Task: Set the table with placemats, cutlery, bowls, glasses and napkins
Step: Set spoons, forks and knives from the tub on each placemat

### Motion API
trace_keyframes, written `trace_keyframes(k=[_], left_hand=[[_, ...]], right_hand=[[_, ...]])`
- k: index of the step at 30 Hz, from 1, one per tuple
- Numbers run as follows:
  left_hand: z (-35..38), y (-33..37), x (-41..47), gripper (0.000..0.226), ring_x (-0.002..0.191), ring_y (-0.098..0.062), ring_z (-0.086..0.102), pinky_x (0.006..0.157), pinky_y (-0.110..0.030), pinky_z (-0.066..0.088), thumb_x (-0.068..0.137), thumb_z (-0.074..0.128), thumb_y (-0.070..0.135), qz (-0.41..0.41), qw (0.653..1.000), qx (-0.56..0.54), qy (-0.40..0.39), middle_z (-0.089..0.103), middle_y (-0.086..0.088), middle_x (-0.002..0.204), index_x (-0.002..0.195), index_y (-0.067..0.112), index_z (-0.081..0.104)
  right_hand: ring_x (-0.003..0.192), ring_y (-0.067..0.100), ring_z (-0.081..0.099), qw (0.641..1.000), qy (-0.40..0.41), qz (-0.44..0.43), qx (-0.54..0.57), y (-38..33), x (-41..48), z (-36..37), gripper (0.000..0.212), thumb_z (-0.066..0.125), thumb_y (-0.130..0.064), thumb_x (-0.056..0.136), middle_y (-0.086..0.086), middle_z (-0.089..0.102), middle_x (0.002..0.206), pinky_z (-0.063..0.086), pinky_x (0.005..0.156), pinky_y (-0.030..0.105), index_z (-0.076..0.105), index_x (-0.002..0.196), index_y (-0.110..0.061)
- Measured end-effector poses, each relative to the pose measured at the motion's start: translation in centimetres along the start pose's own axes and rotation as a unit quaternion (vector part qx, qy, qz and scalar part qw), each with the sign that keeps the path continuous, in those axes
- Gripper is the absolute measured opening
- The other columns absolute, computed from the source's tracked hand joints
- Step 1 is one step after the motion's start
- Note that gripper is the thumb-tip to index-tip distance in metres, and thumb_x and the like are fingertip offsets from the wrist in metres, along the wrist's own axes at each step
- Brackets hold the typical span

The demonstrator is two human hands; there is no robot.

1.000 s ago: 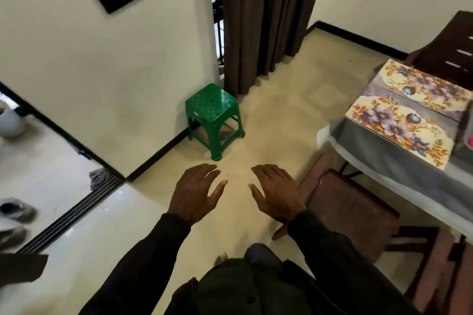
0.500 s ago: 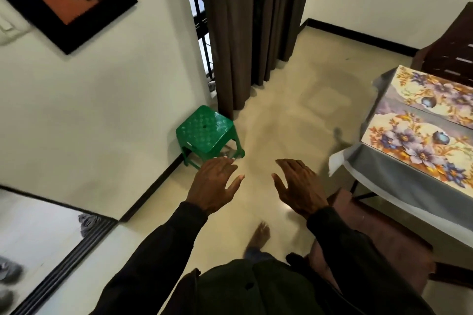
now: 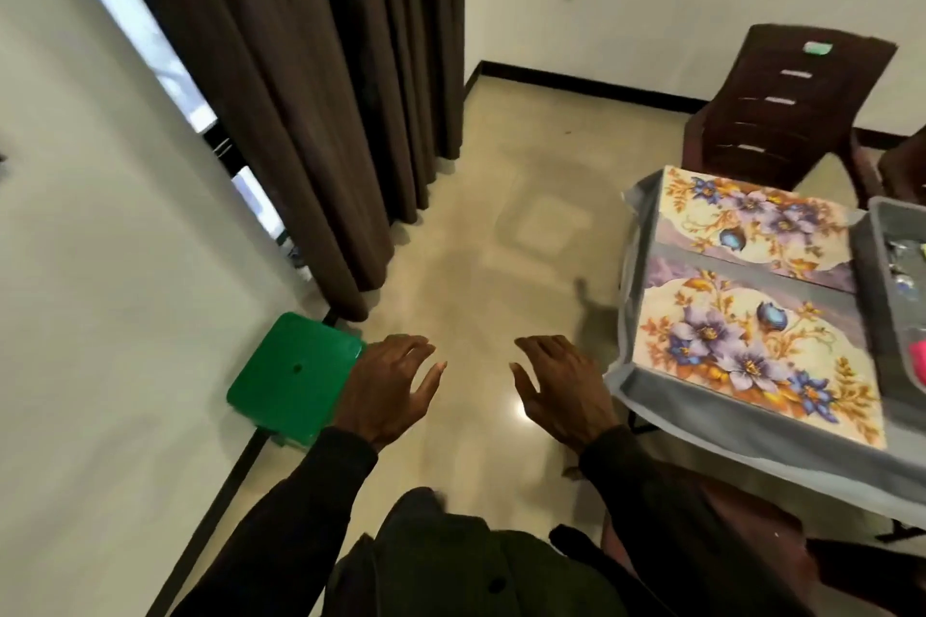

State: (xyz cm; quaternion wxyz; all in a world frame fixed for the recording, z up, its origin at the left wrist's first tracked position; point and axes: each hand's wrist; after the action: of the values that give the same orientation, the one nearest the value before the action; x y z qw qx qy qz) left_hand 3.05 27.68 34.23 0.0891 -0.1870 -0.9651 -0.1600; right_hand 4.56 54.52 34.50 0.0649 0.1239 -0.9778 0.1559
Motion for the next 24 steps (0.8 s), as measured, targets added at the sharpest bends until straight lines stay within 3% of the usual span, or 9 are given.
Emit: trace_keyframes(k=[6, 10, 24], left_hand=[[4.1, -1.5, 12.5, 0.036, 0.104, -0.019, 0.070, 0.090, -0.037, 0.057, 0.095, 0.061, 0.041, 0.065, 0.997, -0.025, -0.029, 0.075, -0.004, 0.116, 0.113, 0.014, 0.076], [6.8, -2.2, 22.0, 0.035, 0.102, -0.018, 0.071, 0.087, -0.035, 0.057, 0.095, 0.061, 0.041, 0.136, 0.987, -0.046, -0.064, 0.075, -0.003, 0.113, 0.112, 0.014, 0.076], [14.8, 4.8, 49.4, 0.030, 0.095, -0.020, 0.071, 0.079, -0.037, 0.059, 0.095, 0.059, 0.036, 0.398, 0.900, -0.119, -0.135, 0.075, -0.002, 0.108, 0.111, 0.015, 0.075]], right_hand=[[0.105, 0.025, 0.065, 0.998, -0.001, 0.060, -0.020, 5.6, 6.3, 1.2, 0.037, 0.051, -0.037, 0.099, 0.005, 0.070, 0.116, 0.054, 0.091, 0.041, 0.064, 0.125, -0.013], [0.110, 0.024, 0.064, 0.988, -0.005, 0.153, -0.022, 9.4, 10.8, 0.9, 0.042, 0.044, -0.042, 0.102, 0.005, 0.068, 0.122, 0.055, 0.091, 0.040, 0.062, 0.129, -0.015], [0.088, 0.028, 0.068, 0.893, 0.064, 0.442, -0.046, 22.0, 18.8, -1.8, 0.039, 0.043, -0.038, 0.098, 0.009, 0.072, 0.104, 0.053, 0.068, 0.035, 0.067, 0.117, -0.014]])
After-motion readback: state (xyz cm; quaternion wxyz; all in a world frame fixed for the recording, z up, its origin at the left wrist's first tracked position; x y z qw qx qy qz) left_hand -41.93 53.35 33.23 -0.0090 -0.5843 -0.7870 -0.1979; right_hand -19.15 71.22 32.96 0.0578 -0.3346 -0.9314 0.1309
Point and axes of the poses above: each hand's wrist, its own x-axis towards the middle knuckle, its own z-axis out of the palm, y = z × x
